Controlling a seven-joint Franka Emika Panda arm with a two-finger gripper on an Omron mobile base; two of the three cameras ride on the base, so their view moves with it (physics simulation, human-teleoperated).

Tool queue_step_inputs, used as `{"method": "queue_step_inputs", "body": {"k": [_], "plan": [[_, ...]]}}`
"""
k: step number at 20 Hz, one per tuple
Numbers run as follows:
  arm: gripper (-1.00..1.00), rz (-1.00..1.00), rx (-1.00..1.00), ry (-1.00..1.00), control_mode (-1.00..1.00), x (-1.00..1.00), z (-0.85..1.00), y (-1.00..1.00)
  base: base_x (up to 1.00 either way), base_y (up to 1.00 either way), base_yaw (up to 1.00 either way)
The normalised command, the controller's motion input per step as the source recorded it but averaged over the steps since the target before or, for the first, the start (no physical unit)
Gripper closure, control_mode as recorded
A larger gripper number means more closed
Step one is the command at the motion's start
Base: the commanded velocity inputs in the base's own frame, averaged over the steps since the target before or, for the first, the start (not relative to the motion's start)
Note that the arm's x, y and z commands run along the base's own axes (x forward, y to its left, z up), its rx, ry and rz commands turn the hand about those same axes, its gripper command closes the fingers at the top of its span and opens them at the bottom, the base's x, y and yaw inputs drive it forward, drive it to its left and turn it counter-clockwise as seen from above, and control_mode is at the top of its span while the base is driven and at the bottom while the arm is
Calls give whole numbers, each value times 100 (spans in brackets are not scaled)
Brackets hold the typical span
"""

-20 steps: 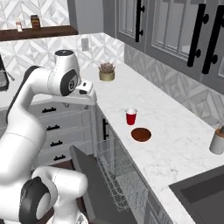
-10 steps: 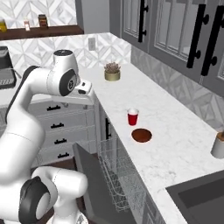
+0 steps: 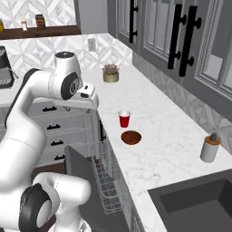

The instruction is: Pick up the cup and bowl from the counter, place them in the dishwasher, and close the dishwasher door.

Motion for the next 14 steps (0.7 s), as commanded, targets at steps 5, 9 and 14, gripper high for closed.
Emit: {"method": "queue_step_inputs", "body": {"k": [5, 9, 14], "plan": [[-100, 0, 0, 0, 100, 0, 0, 0, 3, -52, 7], [-100, 3, 4, 0, -100, 15, -3, -61, 0, 0, 0], [-100, 0, 1, 0, -100, 12, -11, -51, 0, 0, 0]]}}
